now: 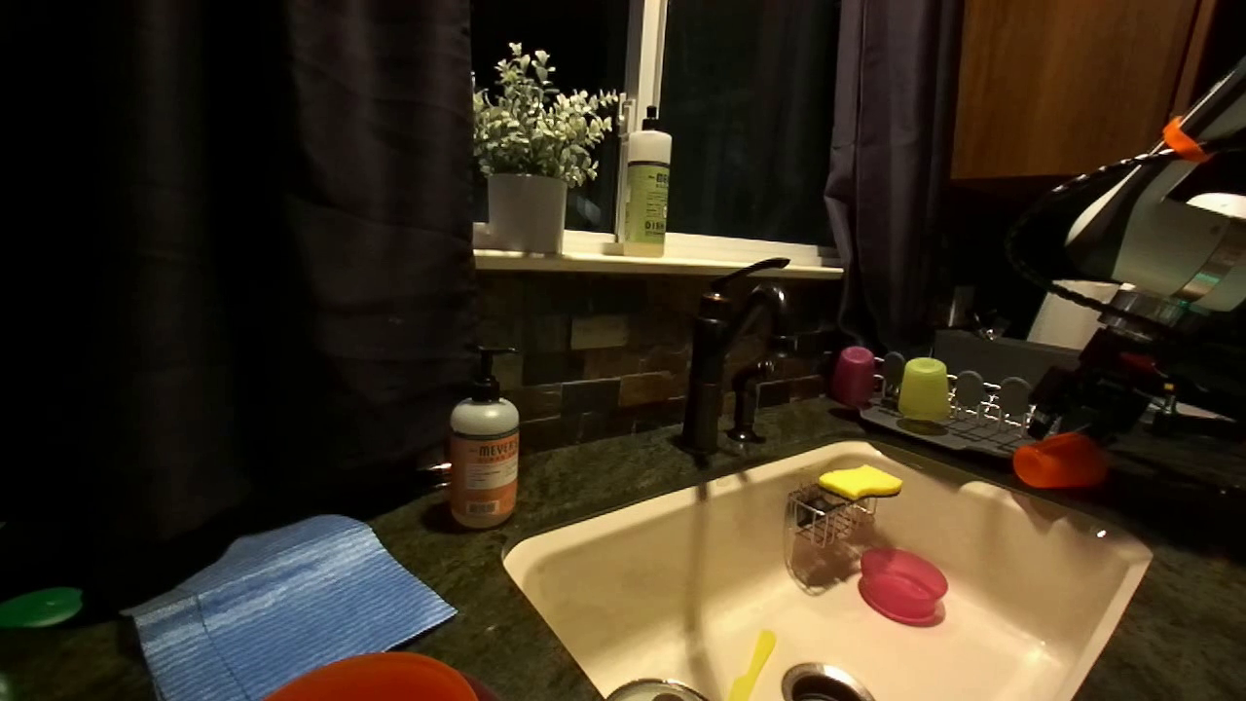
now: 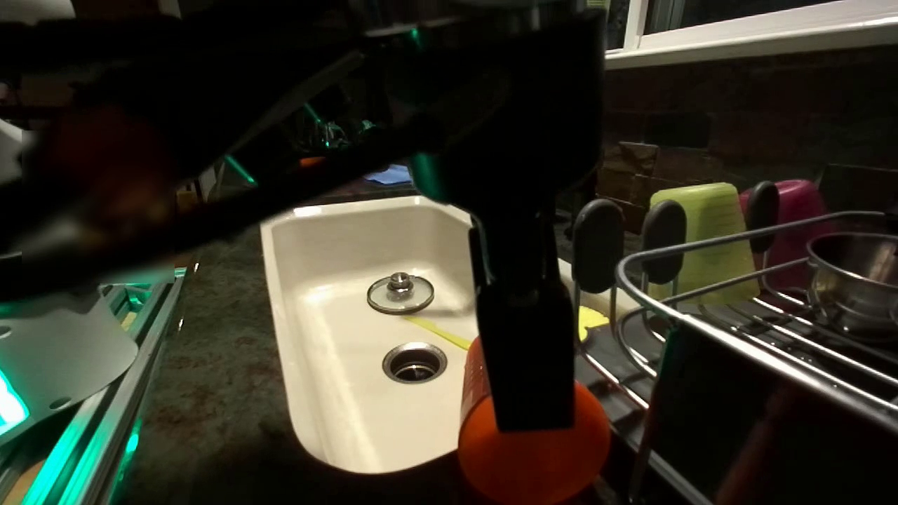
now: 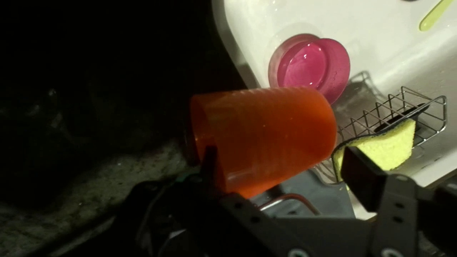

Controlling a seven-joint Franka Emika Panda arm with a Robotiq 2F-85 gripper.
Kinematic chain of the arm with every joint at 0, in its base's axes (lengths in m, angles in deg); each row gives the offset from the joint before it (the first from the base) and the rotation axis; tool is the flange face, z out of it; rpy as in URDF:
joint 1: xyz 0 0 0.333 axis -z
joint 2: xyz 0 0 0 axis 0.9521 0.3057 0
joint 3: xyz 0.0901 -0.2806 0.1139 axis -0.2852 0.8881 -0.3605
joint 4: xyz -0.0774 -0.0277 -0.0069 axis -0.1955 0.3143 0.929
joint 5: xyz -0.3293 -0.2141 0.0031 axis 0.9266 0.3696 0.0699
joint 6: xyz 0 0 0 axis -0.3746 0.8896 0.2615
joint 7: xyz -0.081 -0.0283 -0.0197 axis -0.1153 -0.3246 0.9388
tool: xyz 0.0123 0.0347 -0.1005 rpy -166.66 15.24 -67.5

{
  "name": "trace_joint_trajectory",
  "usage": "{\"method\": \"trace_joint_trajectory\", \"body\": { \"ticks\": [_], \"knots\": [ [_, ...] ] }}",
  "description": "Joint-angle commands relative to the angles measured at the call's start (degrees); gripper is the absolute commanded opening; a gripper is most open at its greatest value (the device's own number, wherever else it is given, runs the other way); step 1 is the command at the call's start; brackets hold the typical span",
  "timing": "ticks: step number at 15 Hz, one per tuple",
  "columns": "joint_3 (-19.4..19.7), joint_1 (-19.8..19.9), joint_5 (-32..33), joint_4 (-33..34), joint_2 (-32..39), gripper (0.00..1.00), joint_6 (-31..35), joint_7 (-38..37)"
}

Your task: Place the orange cup upright on the counter.

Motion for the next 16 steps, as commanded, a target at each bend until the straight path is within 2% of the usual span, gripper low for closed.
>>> {"method": "trace_joint_trajectory", "body": {
  "ticks": [1, 4, 6, 9, 13, 16],
  "knots": [
    [0.4, -0.6, -4.0, 0.4, 1.8, 0.58, 0.7, 3.9],
    [0.3, -0.5, -5.7, 0.9, 2.5, 0.34, 0.6, 5.3],
    [0.1, -0.7, -6.4, 1.2, 2.1, 0.22, 0.2, 5.4],
    [-0.3, -0.5, -4.3, 1.2, 1.3, 0.0, -0.3, 3.1],
    [-2.5, 0.8, 0.6, 0.1, 0.0, 0.02, -1.0, -3.4],
    [-4.1, 0.9, 7.2, -1.7, -2.0, 0.02, 0.8, -10.6]
  ]
}}
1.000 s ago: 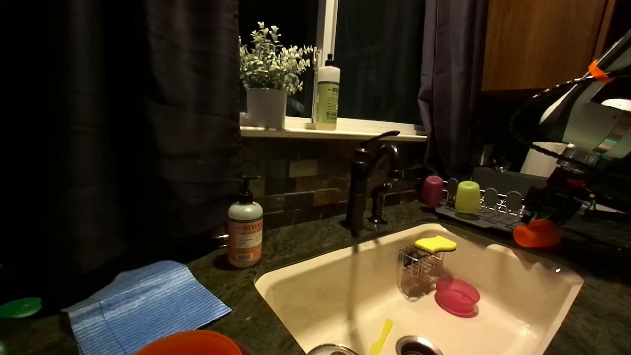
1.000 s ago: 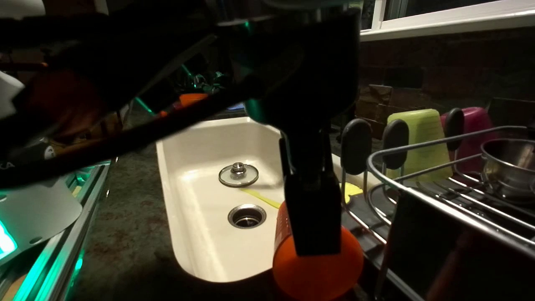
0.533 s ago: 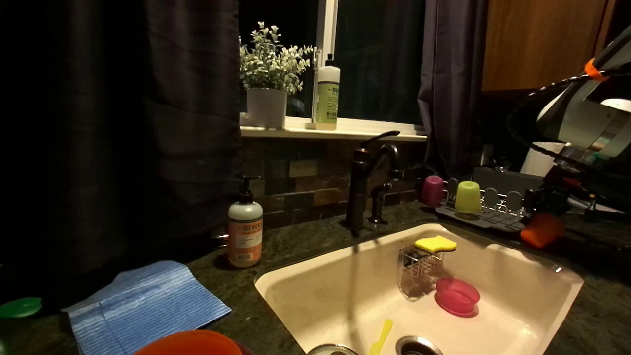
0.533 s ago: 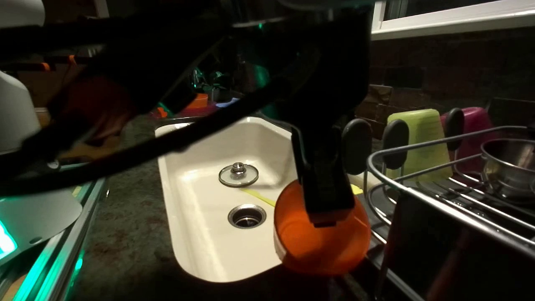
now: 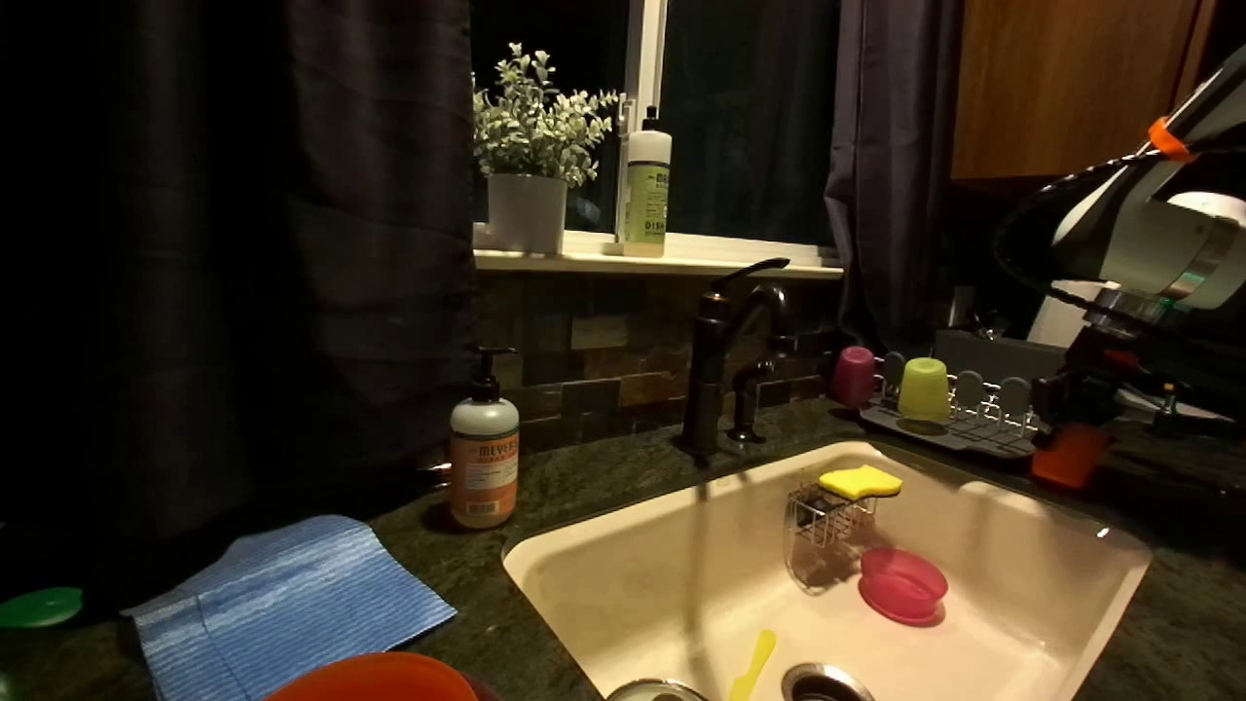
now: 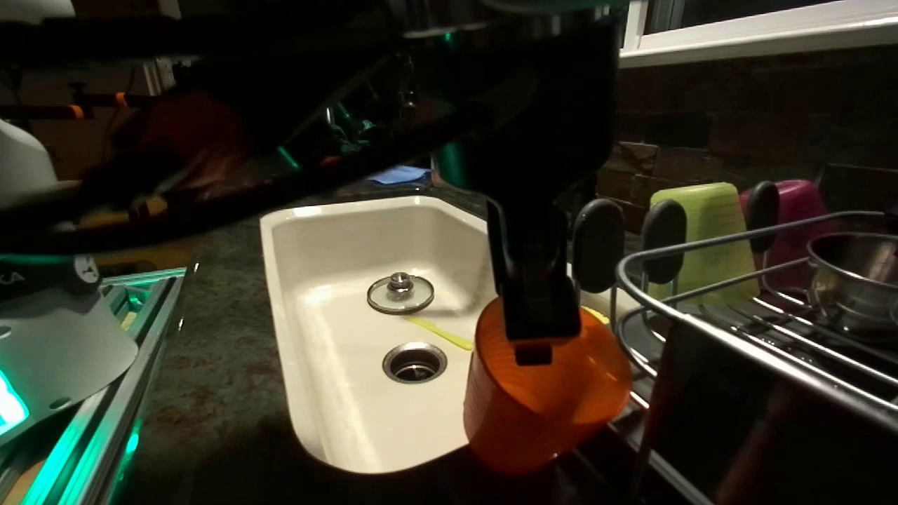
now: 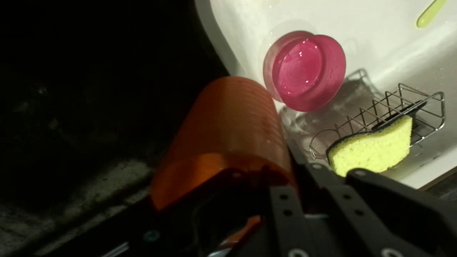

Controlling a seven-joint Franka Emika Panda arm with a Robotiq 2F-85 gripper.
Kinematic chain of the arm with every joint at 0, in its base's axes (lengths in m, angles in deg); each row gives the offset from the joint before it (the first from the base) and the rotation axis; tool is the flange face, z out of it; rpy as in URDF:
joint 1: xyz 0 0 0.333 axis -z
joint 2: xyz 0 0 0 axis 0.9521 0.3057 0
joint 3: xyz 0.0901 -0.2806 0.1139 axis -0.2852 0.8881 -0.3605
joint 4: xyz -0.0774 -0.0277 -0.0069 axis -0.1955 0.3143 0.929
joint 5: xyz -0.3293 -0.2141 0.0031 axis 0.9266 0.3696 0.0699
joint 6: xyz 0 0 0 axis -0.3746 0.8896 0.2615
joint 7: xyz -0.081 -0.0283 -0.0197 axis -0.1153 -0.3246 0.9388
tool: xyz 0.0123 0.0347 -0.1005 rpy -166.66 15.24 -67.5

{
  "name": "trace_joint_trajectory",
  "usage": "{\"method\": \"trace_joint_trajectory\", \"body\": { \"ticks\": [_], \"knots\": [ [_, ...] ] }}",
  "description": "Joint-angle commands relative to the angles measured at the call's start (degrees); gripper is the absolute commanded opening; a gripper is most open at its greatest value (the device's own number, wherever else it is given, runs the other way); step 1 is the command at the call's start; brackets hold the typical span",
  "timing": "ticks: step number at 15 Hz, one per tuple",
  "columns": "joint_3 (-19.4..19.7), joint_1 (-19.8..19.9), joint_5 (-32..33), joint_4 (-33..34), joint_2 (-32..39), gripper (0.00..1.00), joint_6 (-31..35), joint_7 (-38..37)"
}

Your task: Place the orange cup upright on the counter.

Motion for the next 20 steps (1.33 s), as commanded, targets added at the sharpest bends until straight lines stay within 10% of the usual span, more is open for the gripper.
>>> {"method": "trace_joint_trajectory", "body": {
  "ticks": [1, 14, 20],
  "knots": [
    [-2.5, 0.8, 8.1, -3.5, -3.4, 0.01, 2.3, -9.4],
    [-9.4, 8.9, 45.7, -9.6, -12.0, 0.01, 3.4, -38.8],
    [-10.0, 10.9, 48.6, -7.6, -10.0, 0.01, 4.7, -43.2]
  ]
}}
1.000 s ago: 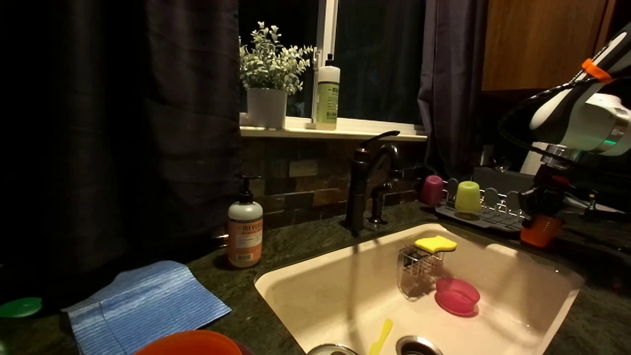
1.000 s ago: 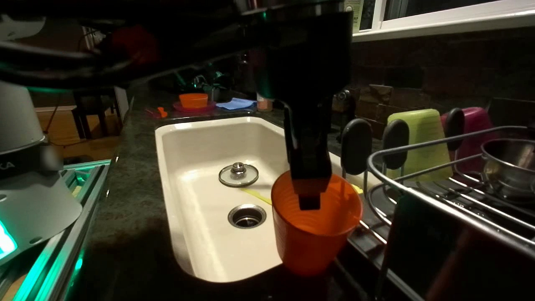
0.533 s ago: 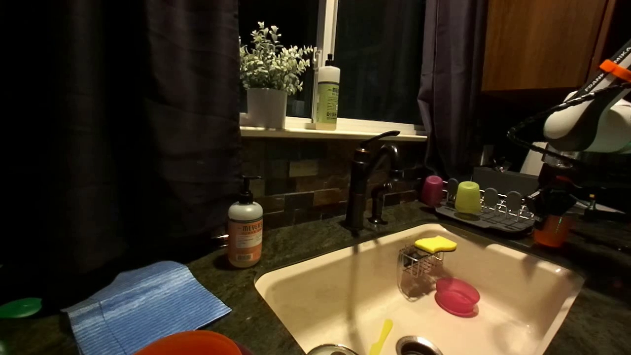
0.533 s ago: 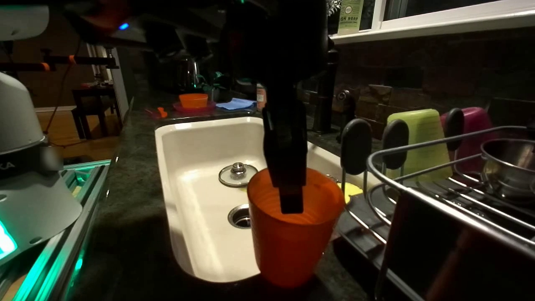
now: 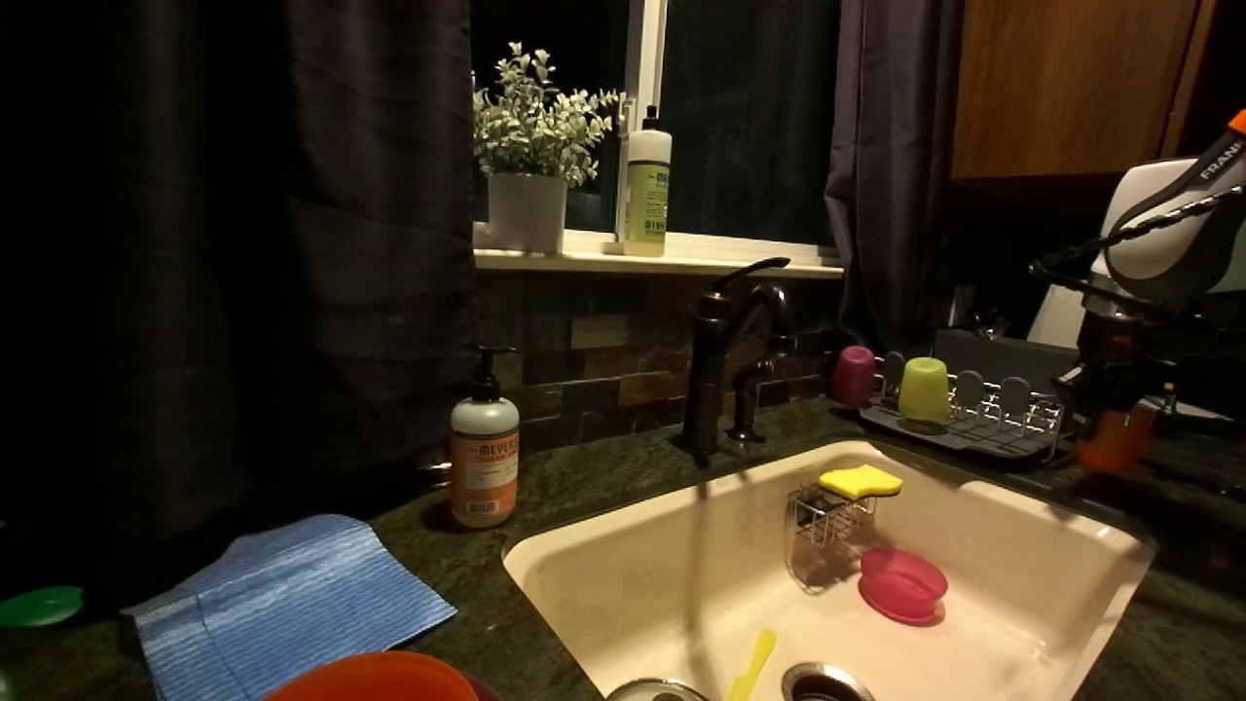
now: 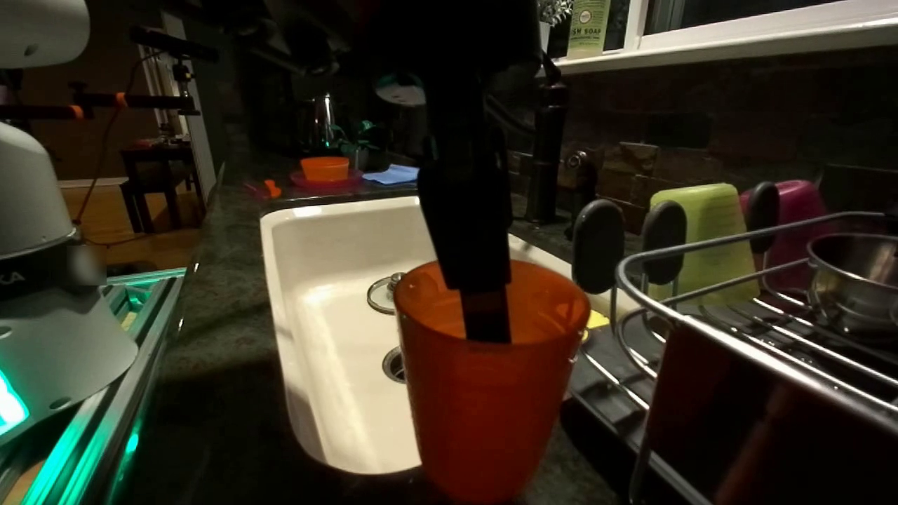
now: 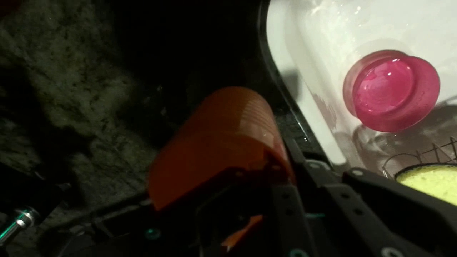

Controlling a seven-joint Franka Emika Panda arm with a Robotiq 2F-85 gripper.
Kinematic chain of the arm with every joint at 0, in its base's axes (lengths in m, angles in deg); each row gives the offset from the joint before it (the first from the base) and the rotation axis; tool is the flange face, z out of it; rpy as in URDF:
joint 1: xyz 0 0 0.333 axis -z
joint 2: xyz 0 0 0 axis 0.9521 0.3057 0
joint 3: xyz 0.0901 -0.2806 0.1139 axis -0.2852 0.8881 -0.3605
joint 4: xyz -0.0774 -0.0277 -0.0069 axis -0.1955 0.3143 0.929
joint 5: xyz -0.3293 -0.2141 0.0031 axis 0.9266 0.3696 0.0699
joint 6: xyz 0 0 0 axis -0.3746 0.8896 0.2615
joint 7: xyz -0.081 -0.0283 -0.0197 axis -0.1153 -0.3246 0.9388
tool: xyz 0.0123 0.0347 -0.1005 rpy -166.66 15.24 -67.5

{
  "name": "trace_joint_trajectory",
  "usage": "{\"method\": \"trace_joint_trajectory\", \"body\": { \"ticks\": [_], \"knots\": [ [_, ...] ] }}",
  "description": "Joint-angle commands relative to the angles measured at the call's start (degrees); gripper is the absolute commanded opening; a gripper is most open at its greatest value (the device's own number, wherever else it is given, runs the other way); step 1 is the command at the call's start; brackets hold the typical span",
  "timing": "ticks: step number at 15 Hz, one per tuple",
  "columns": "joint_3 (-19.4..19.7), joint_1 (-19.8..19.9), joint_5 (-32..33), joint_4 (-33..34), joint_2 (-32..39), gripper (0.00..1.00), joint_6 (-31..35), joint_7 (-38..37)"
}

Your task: Place the orange cup upright on the counter.

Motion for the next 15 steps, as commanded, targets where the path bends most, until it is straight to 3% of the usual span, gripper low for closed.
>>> {"method": "trace_joint_trajectory", "body": {
  "ticks": [1, 11, 13, 15],
  "knots": [
    [-0.2, 1.3, 1.1, 0.1, 0.5, 0.01, 0.6, -2.8],
    [0.3, 3.9, 2.2, 0.1, 3.6, 0.02, 0.9, -8.4],
    [0.7, 4.5, 3.1, 0.1, 4.2, 0.12, 1.2, -9.1],
    [1.1, 5.1, 3.8, 0.1, 4.6, 0.14, 1.2, -9.6]
  ]
}}
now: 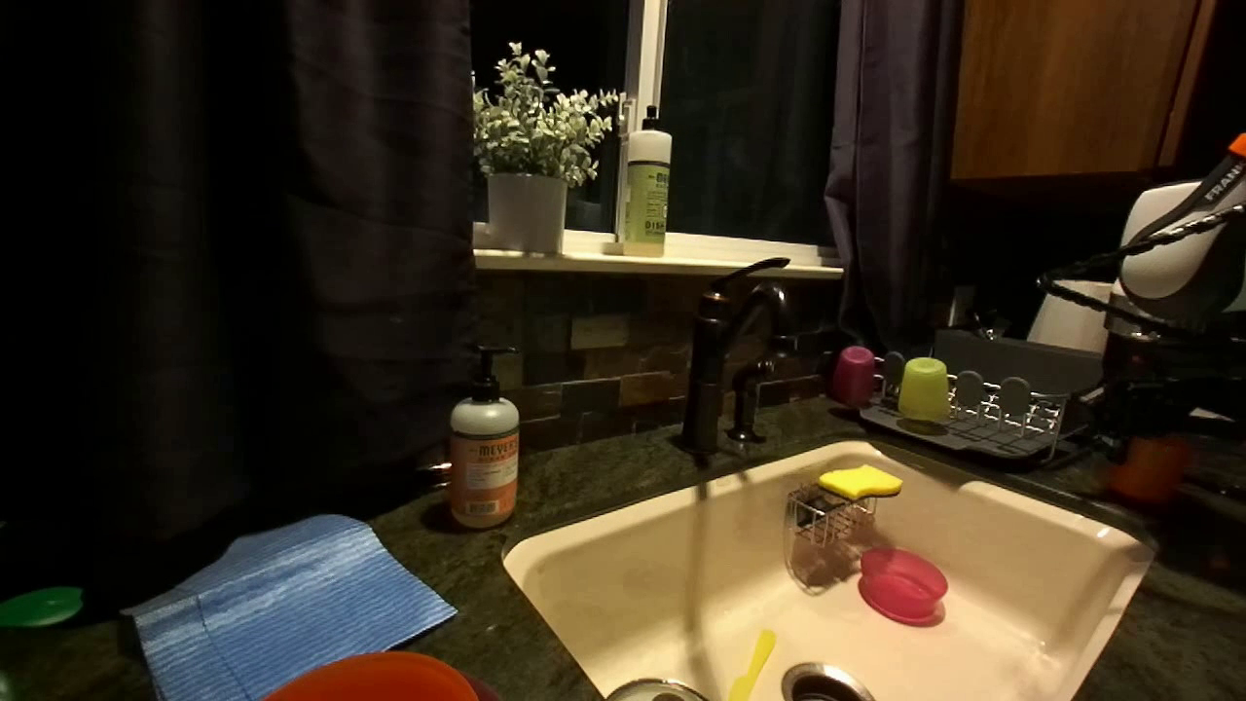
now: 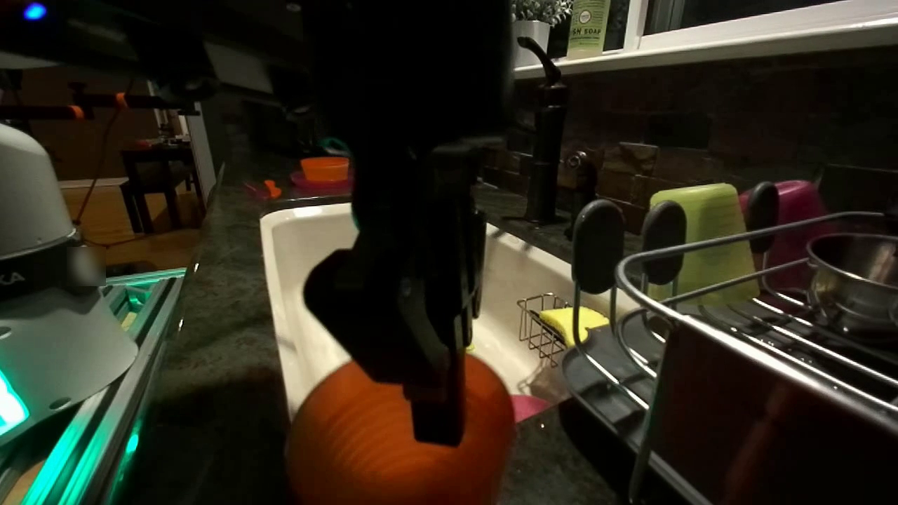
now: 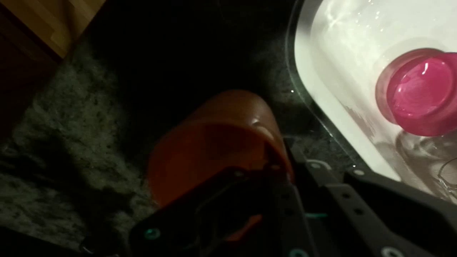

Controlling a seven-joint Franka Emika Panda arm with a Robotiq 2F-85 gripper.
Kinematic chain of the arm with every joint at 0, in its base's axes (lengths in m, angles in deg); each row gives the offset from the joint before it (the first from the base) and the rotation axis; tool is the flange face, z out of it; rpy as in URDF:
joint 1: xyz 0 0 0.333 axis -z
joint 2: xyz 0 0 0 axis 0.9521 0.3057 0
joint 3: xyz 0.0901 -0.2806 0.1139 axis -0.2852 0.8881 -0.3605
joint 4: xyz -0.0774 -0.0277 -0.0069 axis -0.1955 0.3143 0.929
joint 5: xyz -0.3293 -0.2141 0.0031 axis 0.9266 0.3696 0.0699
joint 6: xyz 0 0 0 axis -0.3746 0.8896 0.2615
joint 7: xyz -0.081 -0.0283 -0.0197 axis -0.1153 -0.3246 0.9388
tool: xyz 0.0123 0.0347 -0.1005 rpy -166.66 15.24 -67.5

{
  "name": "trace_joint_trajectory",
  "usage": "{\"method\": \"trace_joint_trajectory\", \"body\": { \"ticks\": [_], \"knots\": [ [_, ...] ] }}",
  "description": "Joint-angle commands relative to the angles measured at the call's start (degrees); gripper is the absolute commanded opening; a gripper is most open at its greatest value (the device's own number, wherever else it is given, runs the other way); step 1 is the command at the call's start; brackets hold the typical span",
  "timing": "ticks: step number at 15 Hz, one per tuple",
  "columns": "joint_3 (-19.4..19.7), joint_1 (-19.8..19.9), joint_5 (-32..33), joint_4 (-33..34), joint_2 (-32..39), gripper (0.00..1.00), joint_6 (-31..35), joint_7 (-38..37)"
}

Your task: Place the orange cup upright on the counter.

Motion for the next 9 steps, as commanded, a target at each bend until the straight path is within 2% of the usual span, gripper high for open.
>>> {"method": "trace_joint_trajectory", "body": {
  "ticks": [1, 3, 4, 9],
  "knots": [
    [0.8, 1.2, 2.6, 0.1, 0.9, 0.39, 0.9, -2.3],
    [1.3, 1.5, 2.0, -0.1, 0.2, 0.41, 0.7, -2.4],
    [1.3, 2.1, 2.8, -0.8, -0.5, 0.47, 0.9, -3.5],
    [-0.1, 3.8, 3.8, -1.0, -3.7, 0.84, 0.6, -8.5]
  ]
}}
